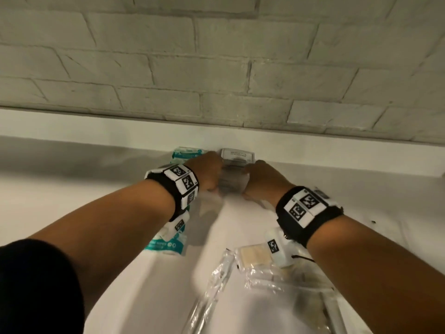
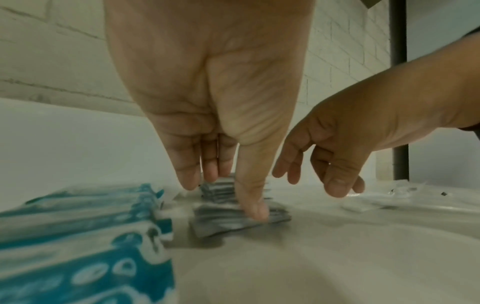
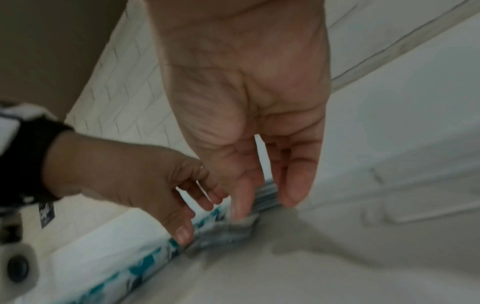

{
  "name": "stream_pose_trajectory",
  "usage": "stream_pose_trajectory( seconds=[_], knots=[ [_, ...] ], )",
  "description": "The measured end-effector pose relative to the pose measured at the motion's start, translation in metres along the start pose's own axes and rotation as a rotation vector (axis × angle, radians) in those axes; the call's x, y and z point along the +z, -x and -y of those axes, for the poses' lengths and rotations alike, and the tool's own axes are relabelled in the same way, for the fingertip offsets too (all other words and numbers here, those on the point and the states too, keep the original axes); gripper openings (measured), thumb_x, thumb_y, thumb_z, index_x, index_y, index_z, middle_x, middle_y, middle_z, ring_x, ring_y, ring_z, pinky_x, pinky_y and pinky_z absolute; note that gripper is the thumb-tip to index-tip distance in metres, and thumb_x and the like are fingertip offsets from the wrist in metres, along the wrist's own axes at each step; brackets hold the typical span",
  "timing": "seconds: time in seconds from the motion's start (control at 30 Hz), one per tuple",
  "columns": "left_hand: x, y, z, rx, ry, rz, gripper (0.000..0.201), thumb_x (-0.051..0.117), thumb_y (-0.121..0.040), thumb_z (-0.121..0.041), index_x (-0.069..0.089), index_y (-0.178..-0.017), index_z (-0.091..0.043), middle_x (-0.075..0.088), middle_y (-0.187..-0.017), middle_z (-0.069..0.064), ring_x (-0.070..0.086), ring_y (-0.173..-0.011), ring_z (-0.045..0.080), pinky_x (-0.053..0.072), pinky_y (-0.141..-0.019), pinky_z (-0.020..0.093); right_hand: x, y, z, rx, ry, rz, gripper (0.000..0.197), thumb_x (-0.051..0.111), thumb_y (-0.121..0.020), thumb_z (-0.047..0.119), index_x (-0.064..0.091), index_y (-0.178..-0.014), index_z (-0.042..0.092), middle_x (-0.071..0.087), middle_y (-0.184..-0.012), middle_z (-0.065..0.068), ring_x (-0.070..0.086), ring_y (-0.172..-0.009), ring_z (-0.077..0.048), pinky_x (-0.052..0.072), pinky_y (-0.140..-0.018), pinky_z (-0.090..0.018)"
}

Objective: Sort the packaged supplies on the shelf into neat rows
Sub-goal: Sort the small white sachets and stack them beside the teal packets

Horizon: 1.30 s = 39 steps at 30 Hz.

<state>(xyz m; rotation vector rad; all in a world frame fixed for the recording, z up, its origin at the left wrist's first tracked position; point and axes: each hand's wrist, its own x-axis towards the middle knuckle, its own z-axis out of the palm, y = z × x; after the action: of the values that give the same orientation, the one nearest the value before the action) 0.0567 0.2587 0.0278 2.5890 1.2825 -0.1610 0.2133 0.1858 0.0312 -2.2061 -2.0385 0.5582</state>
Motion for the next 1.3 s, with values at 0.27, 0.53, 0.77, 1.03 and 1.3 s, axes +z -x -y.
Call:
stream_pose_trajectory(
  seconds=[0.27,0.53,0.77,1.03,1.3],
  knots=[
    [-0.022,0.044,-0.058,0.064,0.007,-0.083,0.052,0.074,-0.079,-0.035,0.058,-0.124,-0.014,0.051,-0.125,0.011,0.052,-0.113,0.028,0.042,-0.092,0.029,-0.057,0.119,-0.080,0.198,-0.331,0.083,0.045,0.075,-0.080,0.015,0.061,-0.123,0.016,0.066,-0.101,-0.002,0.063,-0.076,-0.014,0.053,-0.067,-0.026],
    [0.041,0.114,-0.195,0.435,-0.012,0.149,0.033,0.067,-0.081,-0.039,0.060,-0.108,-0.023,0.055,-0.104,-0.001,0.051,-0.088,0.016,0.044,-0.074,0.028,-0.022,0.237,-0.118,0.233,0.240,0.443,0.053,0.078,-0.073,0.032,0.058,-0.122,0.027,0.052,-0.114,0.004,0.052,-0.100,-0.019,0.048,-0.086,-0.034],
    [0.053,0.123,-0.193,0.222,-0.275,0.142,0.034,0.058,-0.086,-0.030,0.053,-0.115,-0.014,0.054,-0.115,0.010,0.056,-0.105,0.029,0.046,-0.080,0.034,0.002,0.261,-0.165,0.249,0.332,0.076,0.046,0.058,-0.086,0.018,0.051,-0.130,0.026,0.044,-0.122,-0.005,0.048,-0.111,-0.025,0.041,-0.085,-0.031],
    [0.069,0.163,-0.241,0.634,-0.161,0.060,0.040,0.054,-0.092,-0.033,0.051,-0.131,-0.033,0.053,-0.130,-0.006,0.047,-0.114,0.019,0.044,-0.095,0.037,0.015,0.320,-0.149,-0.122,0.138,0.311,0.049,0.074,-0.075,0.027,0.060,-0.119,0.042,0.048,-0.104,0.013,0.051,-0.091,-0.010,0.047,-0.075,-0.028],
    [0.075,0.157,-0.250,0.316,-0.449,0.044,0.019,0.044,-0.095,-0.022,0.058,-0.107,-0.017,0.059,-0.110,0.006,0.052,-0.101,0.025,0.042,-0.081,0.034,0.030,0.311,-0.154,-0.113,0.341,0.130,0.019,0.067,-0.084,0.027,0.049,-0.088,0.023,0.046,-0.090,0.006,0.043,-0.092,-0.018,0.035,-0.081,-0.032]
  ],
)
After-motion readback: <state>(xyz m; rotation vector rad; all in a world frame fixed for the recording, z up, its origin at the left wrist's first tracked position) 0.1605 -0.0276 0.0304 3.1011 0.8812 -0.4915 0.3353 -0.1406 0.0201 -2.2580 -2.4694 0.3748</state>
